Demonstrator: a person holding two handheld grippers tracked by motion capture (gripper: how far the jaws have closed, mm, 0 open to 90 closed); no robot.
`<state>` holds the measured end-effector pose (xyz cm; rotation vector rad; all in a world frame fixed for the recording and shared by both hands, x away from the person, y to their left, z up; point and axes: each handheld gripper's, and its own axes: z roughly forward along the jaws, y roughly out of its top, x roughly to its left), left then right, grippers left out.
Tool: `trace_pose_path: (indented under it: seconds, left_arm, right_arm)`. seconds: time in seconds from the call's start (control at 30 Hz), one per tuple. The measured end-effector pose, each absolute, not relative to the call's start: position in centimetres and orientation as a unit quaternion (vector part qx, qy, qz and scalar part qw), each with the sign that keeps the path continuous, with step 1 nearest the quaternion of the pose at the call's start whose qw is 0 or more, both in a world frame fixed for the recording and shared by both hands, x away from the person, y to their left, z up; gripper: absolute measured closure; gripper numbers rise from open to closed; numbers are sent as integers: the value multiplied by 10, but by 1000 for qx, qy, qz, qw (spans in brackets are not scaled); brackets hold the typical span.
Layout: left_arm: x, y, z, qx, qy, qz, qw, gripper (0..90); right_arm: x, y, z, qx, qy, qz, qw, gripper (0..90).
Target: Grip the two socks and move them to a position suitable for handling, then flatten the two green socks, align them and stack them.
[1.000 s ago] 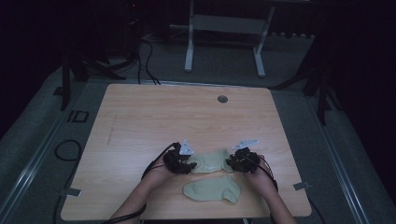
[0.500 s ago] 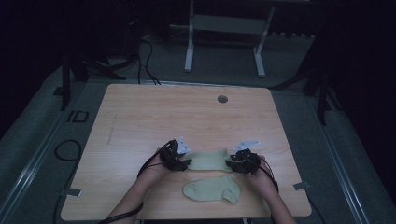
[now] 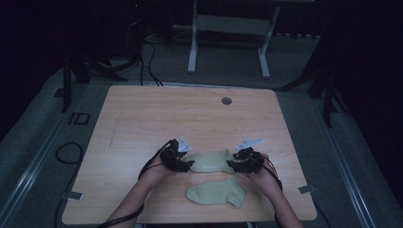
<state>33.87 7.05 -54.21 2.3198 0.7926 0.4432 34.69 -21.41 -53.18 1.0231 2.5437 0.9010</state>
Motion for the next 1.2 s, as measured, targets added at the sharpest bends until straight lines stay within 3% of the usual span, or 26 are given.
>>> trace_pose_path:
  seconds: [0.23, 0.83, 1.1, 1.2]
  left_arm:
    - [324, 80, -527, 877, 316, 159, 326, 371]
    - [267, 82, -521, 881, 318, 121, 328, 371]
    - [241, 73, -526, 889, 309, 112, 319, 371]
    - [236, 69, -535, 896, 306, 124, 298, 396]
  right_arm:
    - [332, -217, -517, 340, 873, 329, 118, 551]
    - [295, -234, -521, 322, 885, 315, 119, 510]
    - [275, -247, -519, 323, 881, 325, 114, 543]
    - [272, -255, -524, 338, 875, 330, 105, 601]
